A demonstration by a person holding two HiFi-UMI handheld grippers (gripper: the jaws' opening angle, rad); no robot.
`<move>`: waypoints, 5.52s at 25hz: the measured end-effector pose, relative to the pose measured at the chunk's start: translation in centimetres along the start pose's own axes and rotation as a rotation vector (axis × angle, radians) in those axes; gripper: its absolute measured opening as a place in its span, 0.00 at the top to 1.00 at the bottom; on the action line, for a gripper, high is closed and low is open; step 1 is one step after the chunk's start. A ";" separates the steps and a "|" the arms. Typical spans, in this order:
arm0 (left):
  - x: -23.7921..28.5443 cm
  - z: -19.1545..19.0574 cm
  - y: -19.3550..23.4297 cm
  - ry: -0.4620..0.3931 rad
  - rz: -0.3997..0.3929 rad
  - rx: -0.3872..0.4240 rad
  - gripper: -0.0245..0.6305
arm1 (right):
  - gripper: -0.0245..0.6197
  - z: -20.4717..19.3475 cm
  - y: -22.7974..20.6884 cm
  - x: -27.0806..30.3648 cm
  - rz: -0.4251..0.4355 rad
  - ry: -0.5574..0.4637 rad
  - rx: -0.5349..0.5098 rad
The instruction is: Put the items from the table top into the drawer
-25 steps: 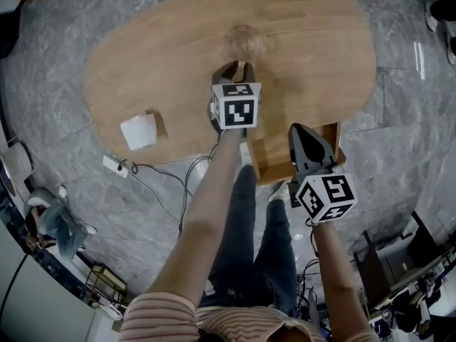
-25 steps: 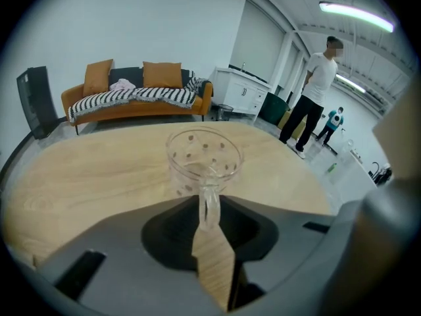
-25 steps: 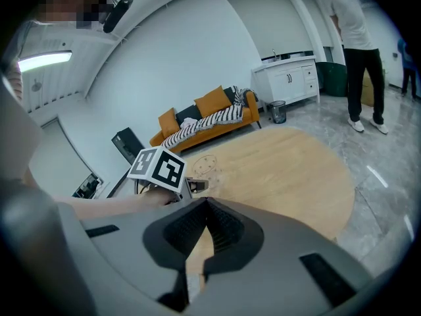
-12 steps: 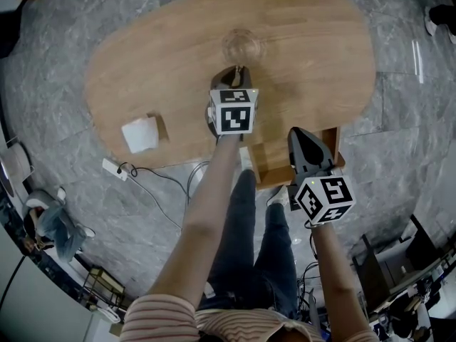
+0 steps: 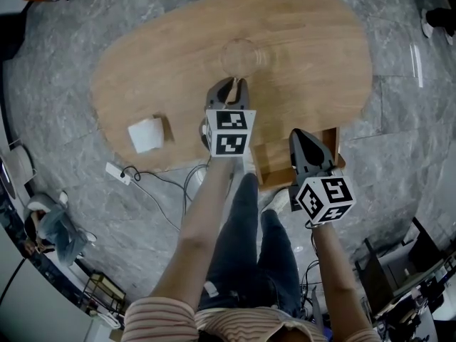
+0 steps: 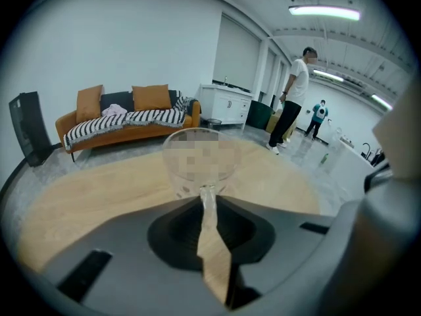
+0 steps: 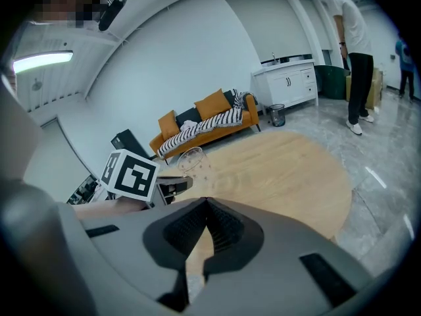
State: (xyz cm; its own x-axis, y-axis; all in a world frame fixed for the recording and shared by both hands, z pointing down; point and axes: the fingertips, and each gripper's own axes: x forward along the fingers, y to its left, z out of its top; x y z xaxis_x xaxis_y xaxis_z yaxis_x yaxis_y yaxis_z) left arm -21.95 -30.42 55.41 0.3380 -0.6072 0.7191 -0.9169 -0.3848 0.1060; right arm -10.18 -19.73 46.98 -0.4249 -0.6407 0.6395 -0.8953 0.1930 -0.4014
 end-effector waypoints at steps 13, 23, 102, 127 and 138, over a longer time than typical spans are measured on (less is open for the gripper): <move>-8.5 2.8 -4.7 -0.093 -0.068 0.132 0.89 | 0.95 -0.3 0.3 -5.4 -0.024 -0.055 0.001; -14.3 0.5 -10.0 -0.096 -0.097 0.185 0.89 | 0.95 -1.9 0.1 -11.6 -0.037 -0.127 -0.002; -3.8 -26.2 -34.0 0.168 -0.415 0.653 0.89 | 0.95 -26.5 -14.7 -20.0 -0.240 -0.118 0.311; 4.6 -28.5 -35.8 0.250 -0.468 0.753 0.89 | 0.95 -27.6 -19.0 -14.9 -0.264 -0.049 0.365; 5.5 -28.9 -36.4 0.254 -0.472 0.800 0.89 | 0.95 -28.1 -19.6 -14.5 -0.264 -0.029 0.368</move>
State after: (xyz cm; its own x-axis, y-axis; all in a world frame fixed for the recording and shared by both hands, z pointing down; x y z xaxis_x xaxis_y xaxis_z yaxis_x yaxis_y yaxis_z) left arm 7.10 0.33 75.34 0.4928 -0.1358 0.8595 -0.2502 -0.9681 -0.0095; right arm 9.78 6.67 63.95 -0.1793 -0.6542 0.7347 -0.8631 -0.2539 -0.4366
